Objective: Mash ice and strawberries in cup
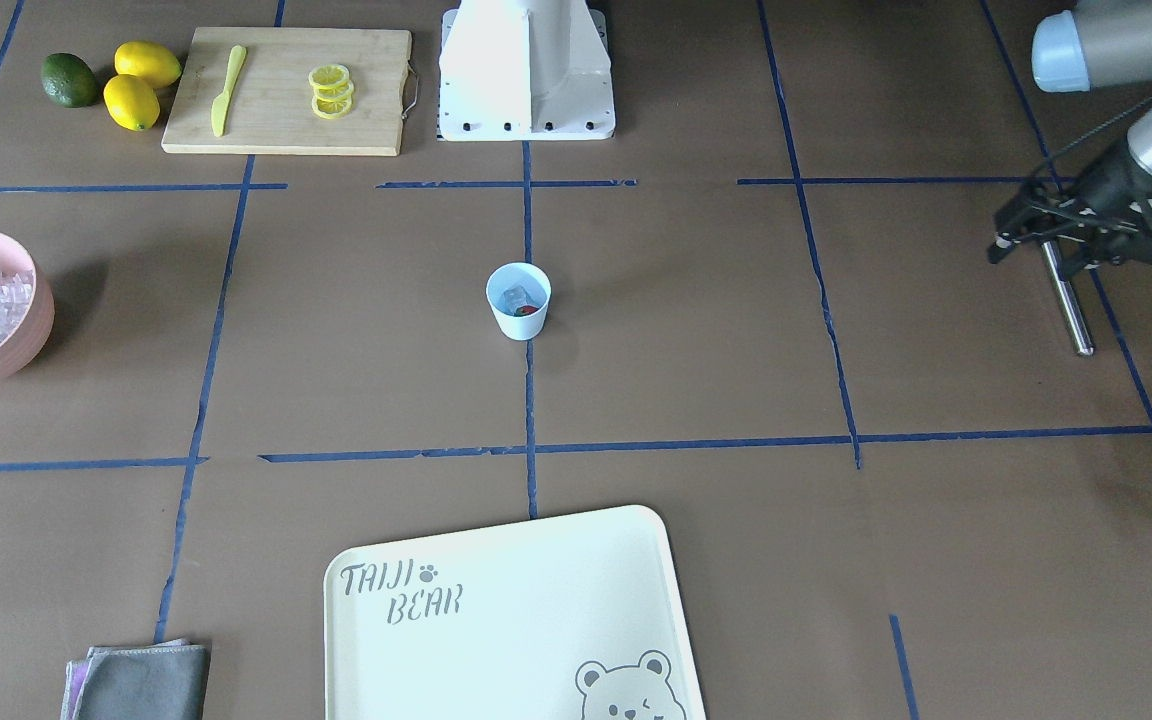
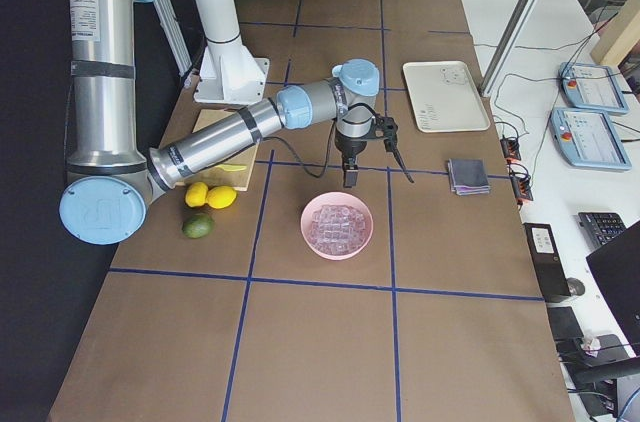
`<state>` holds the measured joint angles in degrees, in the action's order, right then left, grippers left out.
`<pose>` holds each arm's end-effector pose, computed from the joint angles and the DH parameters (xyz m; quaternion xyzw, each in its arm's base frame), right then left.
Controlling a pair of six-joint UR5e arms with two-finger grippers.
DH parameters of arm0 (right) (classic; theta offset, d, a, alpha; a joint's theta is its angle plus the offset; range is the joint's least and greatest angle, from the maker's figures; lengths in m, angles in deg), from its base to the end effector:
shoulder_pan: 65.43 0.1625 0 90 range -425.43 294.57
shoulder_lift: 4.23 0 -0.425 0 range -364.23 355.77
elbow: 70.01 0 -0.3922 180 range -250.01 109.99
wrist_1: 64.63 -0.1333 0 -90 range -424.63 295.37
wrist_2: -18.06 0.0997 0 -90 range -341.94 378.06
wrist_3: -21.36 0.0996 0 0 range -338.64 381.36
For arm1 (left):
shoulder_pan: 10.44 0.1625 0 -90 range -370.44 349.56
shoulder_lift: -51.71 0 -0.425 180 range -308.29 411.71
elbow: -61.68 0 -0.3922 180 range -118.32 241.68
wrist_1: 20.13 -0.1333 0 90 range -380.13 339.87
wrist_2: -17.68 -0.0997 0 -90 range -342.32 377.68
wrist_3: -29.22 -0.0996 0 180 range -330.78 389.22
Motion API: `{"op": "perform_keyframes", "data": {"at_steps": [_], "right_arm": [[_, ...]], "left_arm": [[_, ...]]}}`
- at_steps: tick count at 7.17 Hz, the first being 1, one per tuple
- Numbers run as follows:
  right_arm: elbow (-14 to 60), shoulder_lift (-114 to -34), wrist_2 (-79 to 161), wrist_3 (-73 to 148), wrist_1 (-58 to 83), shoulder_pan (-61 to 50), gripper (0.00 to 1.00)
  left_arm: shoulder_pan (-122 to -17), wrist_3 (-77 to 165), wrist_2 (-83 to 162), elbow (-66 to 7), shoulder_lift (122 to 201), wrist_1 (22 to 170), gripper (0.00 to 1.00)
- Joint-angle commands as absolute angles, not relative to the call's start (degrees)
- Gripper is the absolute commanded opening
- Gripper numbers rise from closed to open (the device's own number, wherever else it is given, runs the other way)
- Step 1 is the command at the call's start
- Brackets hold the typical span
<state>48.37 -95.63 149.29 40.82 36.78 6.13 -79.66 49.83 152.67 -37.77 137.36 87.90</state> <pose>-0.0798 -0.4533 0.4548 0.0066 -0.3711 -0.0394 0.9277 0.1107 -0.4690 0.5770 0.0408 0.4161 0.0780 0.9050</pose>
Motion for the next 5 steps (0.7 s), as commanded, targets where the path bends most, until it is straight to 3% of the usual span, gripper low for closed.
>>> {"op": "perform_keyframes", "data": {"at_steps": [1,3,5], "right_arm": [[48.3,-95.5,149.7,40.9,36.8,6.2,1.00],[47.9,-95.3,150.2,41.0,36.7,6.2,1.00],[47.8,-95.2,150.3,41.3,36.7,6.2,1.00]], "left_arm": [[-81.0,48.5,153.1,-30.0,137.9,87.5,0.90],[-80.5,51.2,153.4,-21.6,140.9,87.8,0.89],[-80.4,51.5,153.4,-20.3,140.9,88.1,0.89]]}}
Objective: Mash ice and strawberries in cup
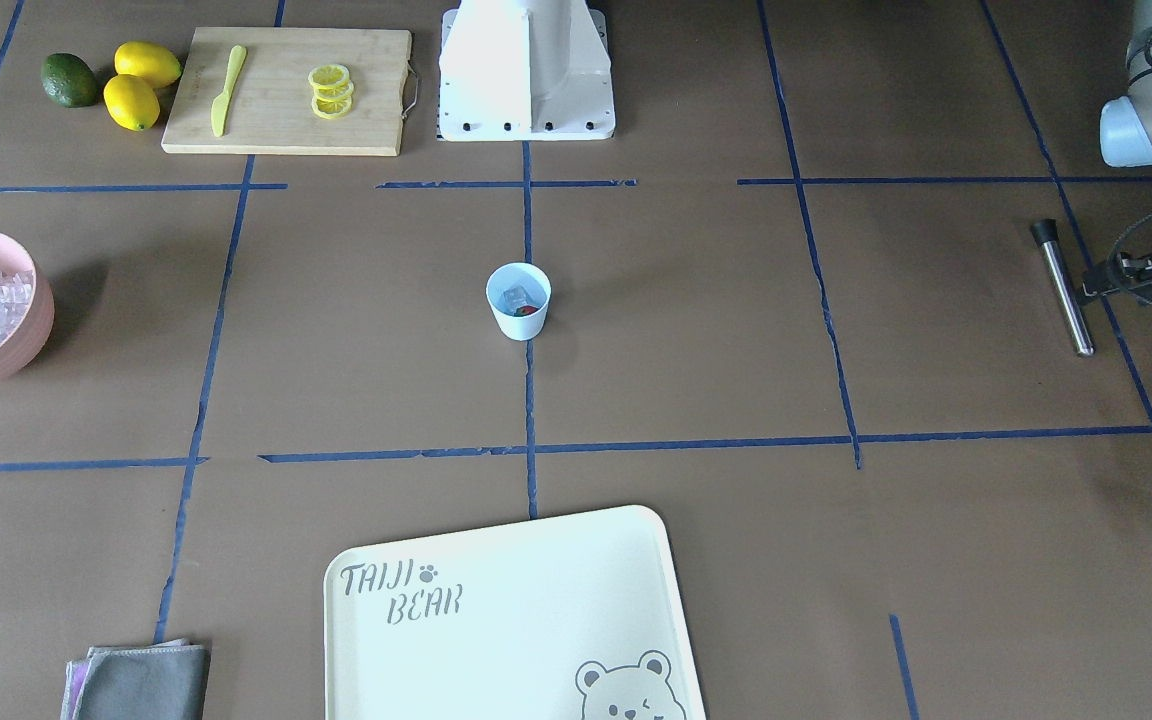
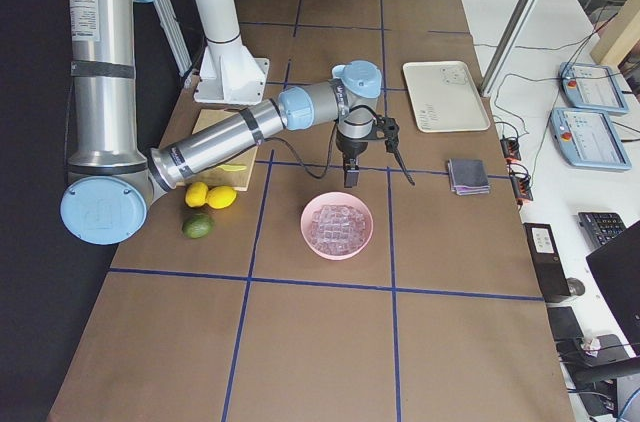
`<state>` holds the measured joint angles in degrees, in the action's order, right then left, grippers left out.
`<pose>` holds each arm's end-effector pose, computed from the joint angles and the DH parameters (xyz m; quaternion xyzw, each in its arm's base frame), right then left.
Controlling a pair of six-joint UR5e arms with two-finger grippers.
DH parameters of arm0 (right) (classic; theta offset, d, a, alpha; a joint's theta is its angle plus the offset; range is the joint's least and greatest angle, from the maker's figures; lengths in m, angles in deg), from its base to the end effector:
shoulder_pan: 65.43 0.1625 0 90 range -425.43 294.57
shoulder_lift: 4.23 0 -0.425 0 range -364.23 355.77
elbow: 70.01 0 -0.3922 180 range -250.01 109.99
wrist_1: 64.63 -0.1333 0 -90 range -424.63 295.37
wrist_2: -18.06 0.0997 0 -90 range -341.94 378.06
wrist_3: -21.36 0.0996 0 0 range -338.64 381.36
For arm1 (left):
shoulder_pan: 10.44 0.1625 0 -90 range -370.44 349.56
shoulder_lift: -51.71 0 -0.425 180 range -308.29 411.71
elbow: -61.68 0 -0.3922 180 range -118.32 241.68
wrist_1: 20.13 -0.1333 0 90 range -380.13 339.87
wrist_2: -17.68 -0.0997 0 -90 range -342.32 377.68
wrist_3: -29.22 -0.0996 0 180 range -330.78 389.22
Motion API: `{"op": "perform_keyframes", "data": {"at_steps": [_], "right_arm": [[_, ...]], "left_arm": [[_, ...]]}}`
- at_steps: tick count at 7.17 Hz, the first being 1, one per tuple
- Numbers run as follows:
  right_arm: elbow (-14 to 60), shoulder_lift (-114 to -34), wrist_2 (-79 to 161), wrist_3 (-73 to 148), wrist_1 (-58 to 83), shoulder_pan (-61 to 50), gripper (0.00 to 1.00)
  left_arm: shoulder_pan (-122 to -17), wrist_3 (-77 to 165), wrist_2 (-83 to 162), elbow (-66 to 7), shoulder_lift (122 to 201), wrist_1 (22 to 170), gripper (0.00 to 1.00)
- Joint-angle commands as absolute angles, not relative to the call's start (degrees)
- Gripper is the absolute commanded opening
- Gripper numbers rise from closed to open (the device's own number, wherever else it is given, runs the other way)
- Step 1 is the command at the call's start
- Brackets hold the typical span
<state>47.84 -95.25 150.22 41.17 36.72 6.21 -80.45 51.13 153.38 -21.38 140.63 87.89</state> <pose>-0.0813 -0.4558 0.4550 0.0022 -0.3779 -0.0367 0.9251 0.1094 -0.4823 0.6933 -0.0633 0.3900 0.0185 0.9185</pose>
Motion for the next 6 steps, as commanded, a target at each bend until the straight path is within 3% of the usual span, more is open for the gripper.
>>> {"op": "perform_keyframes", "data": {"at_steps": [1,6], "right_arm": [[47.8,-95.2,150.4,41.3,36.7,6.2,1.00],[47.8,-95.0,150.4,41.3,36.7,6.2,1.00]], "left_arm": [[-80.4,51.2,153.0,-20.1,140.5,89.2,0.92],[-77.4,51.5,152.9,-18.7,140.6,92.1,0.93]]}}
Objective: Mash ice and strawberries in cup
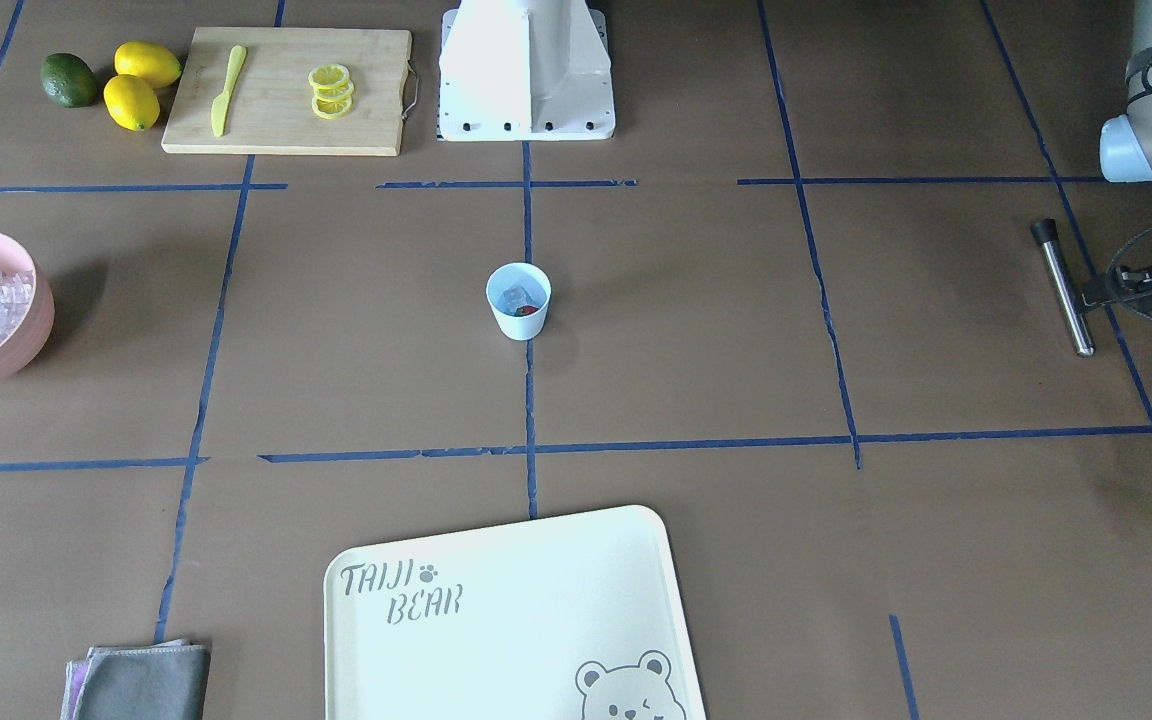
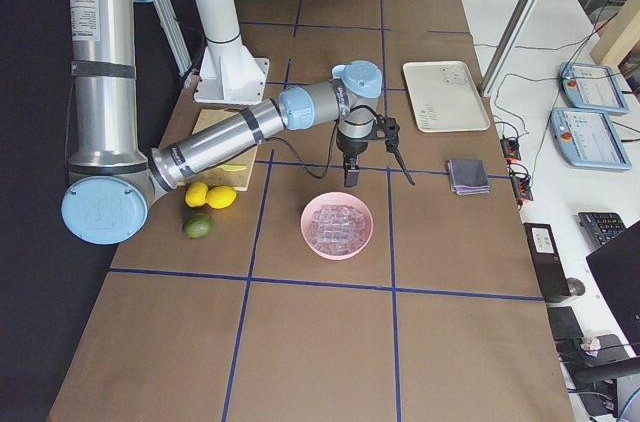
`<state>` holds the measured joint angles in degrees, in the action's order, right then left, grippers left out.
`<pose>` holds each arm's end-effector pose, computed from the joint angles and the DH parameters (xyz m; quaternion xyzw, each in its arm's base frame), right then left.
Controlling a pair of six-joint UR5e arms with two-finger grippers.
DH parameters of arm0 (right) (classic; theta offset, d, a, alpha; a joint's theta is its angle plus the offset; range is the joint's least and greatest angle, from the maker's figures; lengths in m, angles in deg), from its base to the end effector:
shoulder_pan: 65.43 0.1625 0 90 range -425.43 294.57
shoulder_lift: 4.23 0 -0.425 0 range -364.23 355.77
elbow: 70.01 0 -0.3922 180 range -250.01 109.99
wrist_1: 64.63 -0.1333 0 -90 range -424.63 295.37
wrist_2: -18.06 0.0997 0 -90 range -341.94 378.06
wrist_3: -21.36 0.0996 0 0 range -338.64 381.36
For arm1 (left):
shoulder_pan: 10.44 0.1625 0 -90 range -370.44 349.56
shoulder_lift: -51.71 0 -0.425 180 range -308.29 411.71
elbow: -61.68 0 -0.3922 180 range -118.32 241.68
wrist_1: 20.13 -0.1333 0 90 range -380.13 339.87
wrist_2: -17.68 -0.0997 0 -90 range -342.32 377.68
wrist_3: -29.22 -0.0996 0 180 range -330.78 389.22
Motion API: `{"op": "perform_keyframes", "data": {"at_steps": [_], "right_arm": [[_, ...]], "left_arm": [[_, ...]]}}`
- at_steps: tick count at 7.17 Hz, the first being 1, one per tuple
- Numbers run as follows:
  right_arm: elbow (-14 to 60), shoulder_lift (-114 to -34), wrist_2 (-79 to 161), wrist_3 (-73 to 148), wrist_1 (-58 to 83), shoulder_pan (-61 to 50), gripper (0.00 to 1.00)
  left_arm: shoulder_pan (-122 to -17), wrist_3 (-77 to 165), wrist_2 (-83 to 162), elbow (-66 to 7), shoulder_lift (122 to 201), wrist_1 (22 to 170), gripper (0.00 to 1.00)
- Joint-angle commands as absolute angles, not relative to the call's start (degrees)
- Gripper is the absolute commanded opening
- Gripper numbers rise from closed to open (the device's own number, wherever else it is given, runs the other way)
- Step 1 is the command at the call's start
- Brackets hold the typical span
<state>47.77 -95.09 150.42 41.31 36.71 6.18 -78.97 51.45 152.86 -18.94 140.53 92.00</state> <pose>-0.0820 -0.4566 0.4540 0.0018 -0.3796 -0.0364 0.9244 0.1205 -0.4776 0.7081 -0.0559 0.3894 0.0326 0.9188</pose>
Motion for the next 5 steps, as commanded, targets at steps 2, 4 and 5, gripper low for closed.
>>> {"op": "perform_keyframes", "data": {"at_steps": [2,4,5], "right_arm": [[47.9,-95.1,150.4,41.3,36.7,6.2,1.00],[48.5,-95.1,150.6,41.3,36.7,6.2,1.00],[48.6,-95.1,150.6,41.3,36.7,6.2,1.00]], "left_arm": [[-76.1,52.5,153.3,-17.5,140.6,92.2,0.93],[-76.0,52.5,153.3,-17.5,140.6,92.1,0.85],[-76.0,52.5,153.4,-17.6,140.7,92.1,0.74]]}}
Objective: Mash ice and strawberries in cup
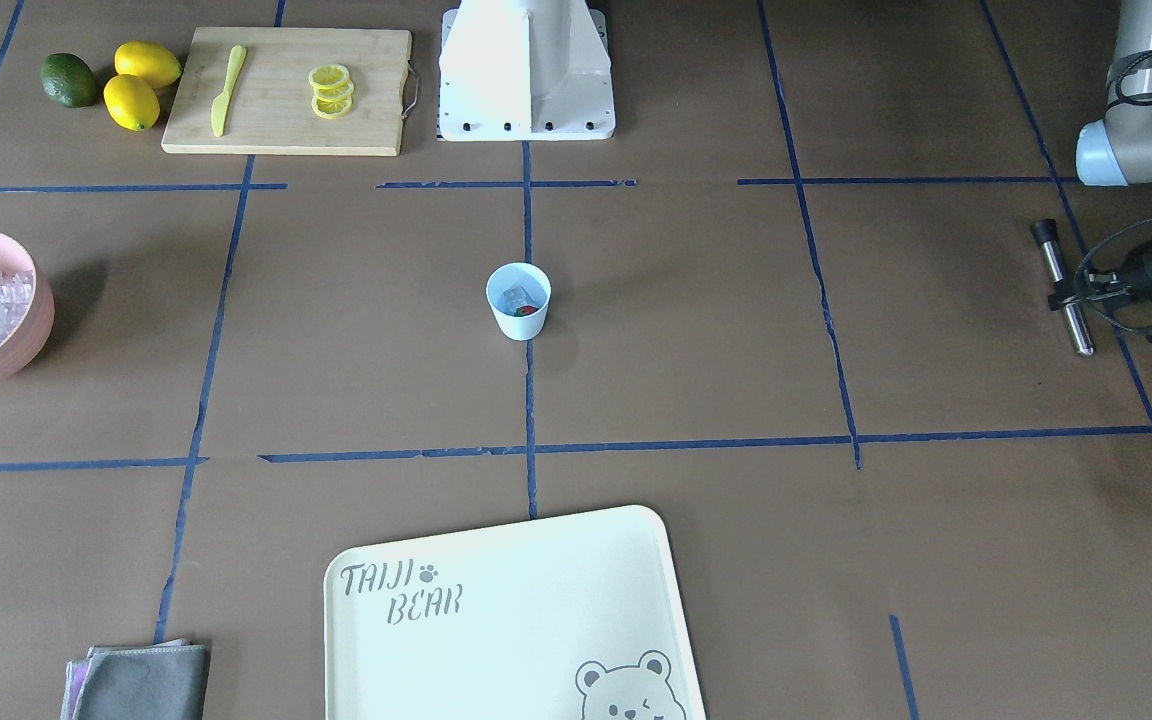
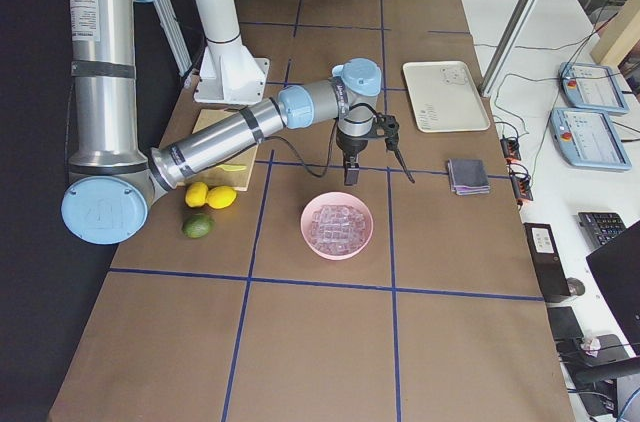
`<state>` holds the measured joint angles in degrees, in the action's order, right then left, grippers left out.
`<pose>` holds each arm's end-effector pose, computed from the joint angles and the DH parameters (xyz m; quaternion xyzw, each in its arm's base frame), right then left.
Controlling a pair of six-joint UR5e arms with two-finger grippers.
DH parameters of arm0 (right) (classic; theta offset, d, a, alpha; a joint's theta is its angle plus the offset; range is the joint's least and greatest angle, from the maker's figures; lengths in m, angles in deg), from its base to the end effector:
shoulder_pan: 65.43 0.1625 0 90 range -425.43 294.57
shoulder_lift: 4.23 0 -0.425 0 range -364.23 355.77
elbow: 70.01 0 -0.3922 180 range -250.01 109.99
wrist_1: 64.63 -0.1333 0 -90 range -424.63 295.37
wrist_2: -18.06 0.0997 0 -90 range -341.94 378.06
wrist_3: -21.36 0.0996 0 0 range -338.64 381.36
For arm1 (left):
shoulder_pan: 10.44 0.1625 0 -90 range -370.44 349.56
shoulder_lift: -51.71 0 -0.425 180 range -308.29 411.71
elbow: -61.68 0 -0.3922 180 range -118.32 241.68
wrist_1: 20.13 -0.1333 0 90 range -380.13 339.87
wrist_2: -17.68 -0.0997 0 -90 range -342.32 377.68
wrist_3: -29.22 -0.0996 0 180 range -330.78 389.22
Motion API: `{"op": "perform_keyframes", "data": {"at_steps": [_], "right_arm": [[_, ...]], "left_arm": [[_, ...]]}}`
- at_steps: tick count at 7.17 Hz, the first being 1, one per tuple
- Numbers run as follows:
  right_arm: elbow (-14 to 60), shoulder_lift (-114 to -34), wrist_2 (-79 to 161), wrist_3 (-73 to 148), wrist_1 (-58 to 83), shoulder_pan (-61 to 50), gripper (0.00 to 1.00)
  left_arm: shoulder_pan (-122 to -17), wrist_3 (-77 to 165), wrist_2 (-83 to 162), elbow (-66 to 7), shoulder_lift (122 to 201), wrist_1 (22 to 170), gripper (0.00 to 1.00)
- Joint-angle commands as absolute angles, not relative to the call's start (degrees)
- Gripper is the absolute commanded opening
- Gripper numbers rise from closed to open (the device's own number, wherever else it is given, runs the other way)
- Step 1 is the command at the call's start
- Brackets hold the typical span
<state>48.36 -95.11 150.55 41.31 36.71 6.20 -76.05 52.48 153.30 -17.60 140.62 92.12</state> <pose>-0.0815 -0.4551 0.4492 0.0059 -0.3819 -0.0382 0.9234 0.1443 -0.4687 0.7181 -0.0792 0.3870 0.0443 0.9176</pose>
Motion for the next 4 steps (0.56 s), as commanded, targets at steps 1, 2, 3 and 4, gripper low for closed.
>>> {"op": "perform_keyframes", "data": {"at_steps": [1,2,3,4], "right_arm": [[48.6,-95.1,150.6,41.3,36.7,6.2,1.00],[48.6,-95.0,150.7,41.3,36.7,6.2,1.00],[48.7,-95.1,150.7,41.3,36.7,6.2,1.00],[48.8,-95.0,150.7,41.3,36.7,6.2,1.00]], "left_arm": [[-76.0,52.5,153.5,-17.7,140.8,92.1,0.43],[-76.0,52.5,153.5,-17.7,141.0,91.9,0.19],[-76.0,52.5,153.4,-17.7,141.0,92.1,0.04],[-76.0,52.5,153.5,-17.9,141.0,92.1,0.00]]}}
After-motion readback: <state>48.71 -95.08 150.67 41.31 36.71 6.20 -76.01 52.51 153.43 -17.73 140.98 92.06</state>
